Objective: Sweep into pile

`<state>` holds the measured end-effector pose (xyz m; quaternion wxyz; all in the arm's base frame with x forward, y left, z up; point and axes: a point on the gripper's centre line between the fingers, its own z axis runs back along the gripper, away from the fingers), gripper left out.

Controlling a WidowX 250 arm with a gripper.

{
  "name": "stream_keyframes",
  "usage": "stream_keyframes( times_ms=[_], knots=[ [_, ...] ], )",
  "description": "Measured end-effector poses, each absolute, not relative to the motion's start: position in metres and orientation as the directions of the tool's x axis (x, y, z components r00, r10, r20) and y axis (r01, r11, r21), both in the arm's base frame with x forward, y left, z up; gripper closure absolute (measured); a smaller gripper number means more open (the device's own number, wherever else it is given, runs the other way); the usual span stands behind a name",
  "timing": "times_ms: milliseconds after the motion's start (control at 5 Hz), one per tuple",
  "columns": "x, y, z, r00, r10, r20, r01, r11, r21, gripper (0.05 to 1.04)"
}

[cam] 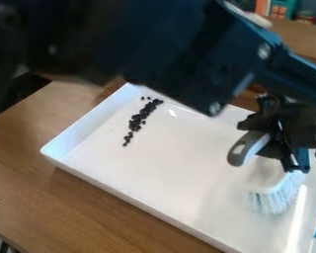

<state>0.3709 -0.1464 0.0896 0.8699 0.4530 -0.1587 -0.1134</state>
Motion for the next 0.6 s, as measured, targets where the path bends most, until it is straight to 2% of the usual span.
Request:
stream_keyframes(
  times_ms=[200, 400, 600],
  knots=[
    [0.371, -0.165, 0.077, 0.924, -0.365, 0.117, 0.1, 0.524, 0.846, 0.268],
    [0.371, -0.165, 0.077, 0.929, -0.363, 0.065, 0.152, 0.537, 0.83, 0.073],
    [0.368, -0.16, 0.104, 0.924, -0.378, 0.056, 0.243, 0.695, 0.677, 0.073]
  ],
)
